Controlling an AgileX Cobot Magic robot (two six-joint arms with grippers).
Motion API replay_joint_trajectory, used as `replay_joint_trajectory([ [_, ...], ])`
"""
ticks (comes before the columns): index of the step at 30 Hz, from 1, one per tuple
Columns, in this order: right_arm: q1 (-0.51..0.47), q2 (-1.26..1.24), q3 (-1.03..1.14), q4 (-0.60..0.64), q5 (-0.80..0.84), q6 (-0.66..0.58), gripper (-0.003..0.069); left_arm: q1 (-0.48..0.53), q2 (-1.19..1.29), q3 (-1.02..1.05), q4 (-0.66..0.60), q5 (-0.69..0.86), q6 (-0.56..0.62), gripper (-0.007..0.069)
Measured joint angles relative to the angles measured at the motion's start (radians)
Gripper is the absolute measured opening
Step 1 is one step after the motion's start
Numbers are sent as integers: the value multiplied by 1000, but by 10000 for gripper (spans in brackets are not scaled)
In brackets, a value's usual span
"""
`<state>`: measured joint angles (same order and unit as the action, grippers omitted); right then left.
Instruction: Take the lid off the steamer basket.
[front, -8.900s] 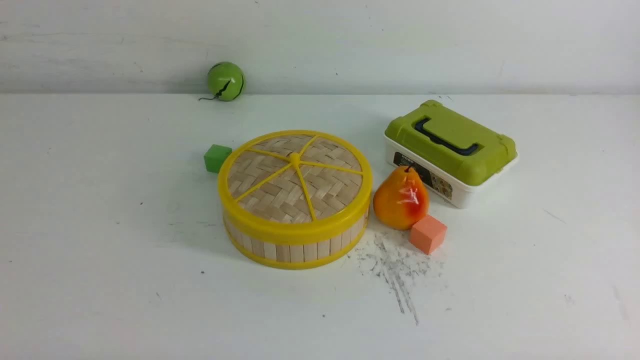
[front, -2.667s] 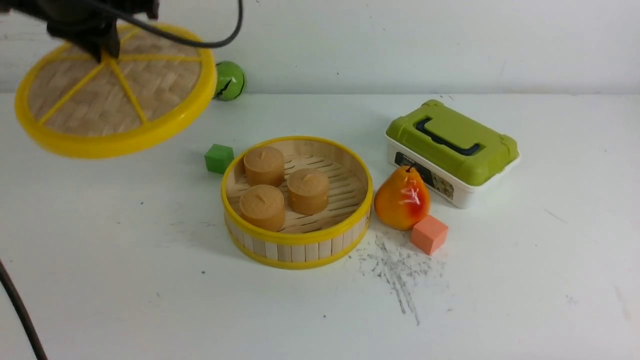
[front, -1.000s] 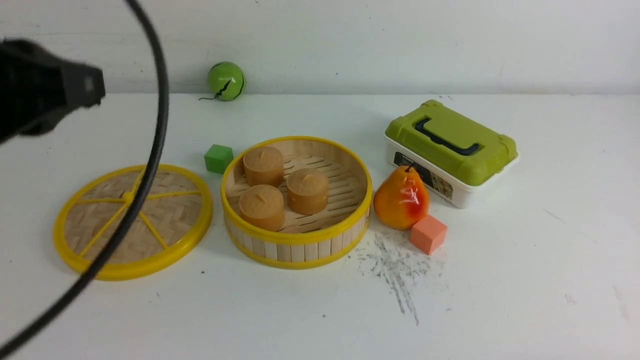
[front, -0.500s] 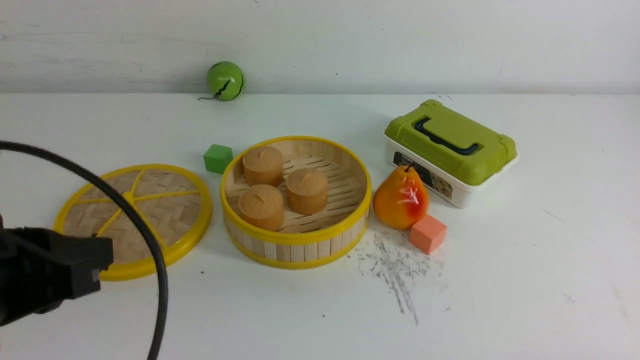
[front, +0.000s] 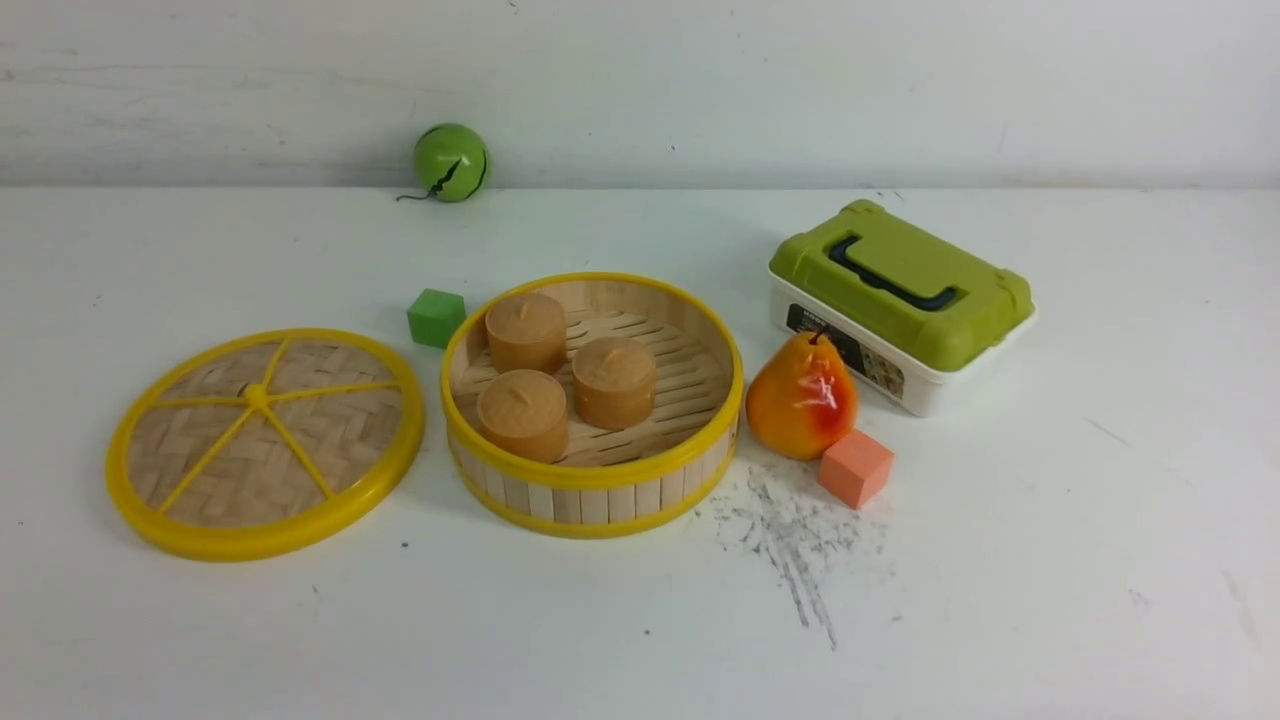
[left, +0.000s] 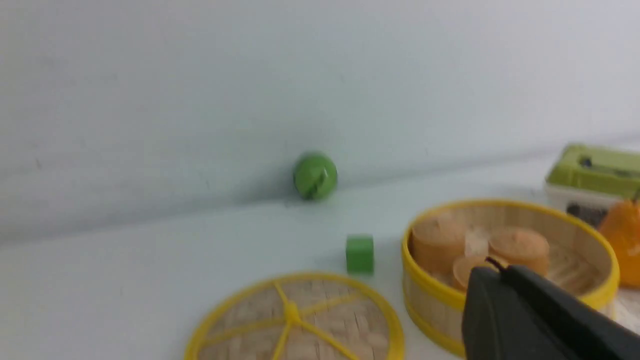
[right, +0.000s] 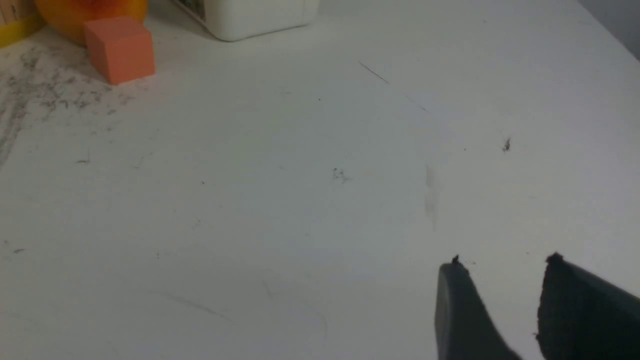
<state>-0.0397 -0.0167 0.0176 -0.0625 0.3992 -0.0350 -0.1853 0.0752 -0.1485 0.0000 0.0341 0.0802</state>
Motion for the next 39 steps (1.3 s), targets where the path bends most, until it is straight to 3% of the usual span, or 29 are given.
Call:
replay_joint_trajectory([
  [3, 0, 0, 0, 0, 0, 0, 240, 0, -73, 126, 0, -163, -7, -13],
  [5, 0, 0, 0, 0, 0, 0, 240, 0, -82, 164, -18, -166, -7, -13],
  [18, 0, 0, 0, 0, 0, 0, 240, 0, -84, 178, -48, 318, -18, -13],
  [39, 0, 0, 0, 0, 0, 0, 240, 0, -84, 178, -48, 340, -24, -9],
])
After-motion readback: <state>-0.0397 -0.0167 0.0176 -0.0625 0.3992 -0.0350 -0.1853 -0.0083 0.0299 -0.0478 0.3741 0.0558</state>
